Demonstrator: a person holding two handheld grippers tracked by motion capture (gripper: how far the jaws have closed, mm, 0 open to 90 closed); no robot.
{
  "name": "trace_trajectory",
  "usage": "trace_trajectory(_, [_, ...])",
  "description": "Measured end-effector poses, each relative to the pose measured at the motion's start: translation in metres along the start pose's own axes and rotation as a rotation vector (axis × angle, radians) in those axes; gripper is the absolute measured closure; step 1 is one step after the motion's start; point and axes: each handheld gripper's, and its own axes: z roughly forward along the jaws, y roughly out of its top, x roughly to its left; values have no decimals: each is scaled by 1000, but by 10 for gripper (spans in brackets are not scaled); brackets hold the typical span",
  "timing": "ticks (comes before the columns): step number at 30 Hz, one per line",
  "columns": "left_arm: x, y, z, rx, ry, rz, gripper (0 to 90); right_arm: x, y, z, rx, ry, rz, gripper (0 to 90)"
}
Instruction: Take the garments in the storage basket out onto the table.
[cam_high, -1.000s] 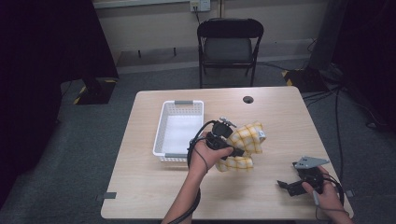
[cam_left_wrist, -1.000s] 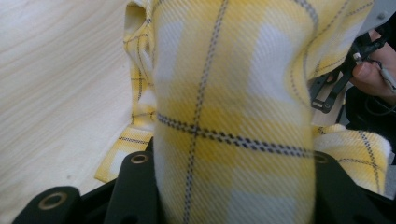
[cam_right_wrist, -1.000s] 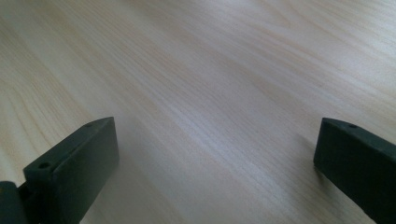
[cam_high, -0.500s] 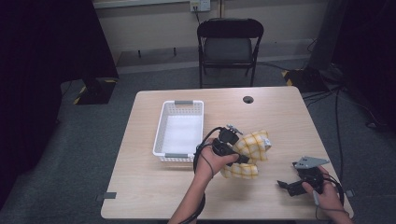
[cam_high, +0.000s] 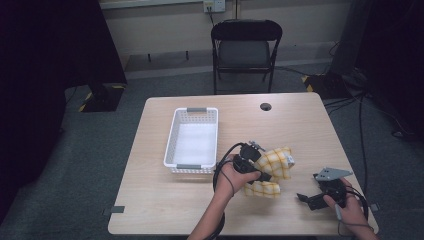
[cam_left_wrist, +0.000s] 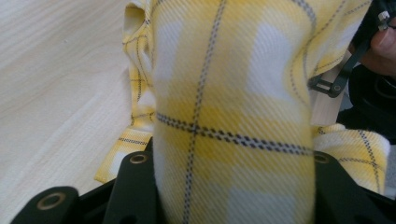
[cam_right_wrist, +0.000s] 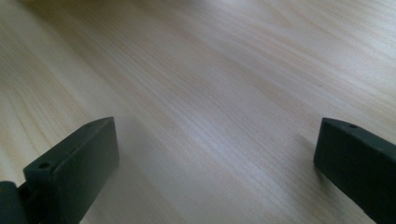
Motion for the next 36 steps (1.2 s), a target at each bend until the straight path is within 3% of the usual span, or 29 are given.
trace_trajectory(19, [-1, -9, 21, 26, -8, 1, 556, 0, 0, 0, 0, 0, 0, 0])
trace_trajectory(36, [-9, -13, 27, 51, 59, 70, 508, 0, 0, 0, 0, 0, 0, 0])
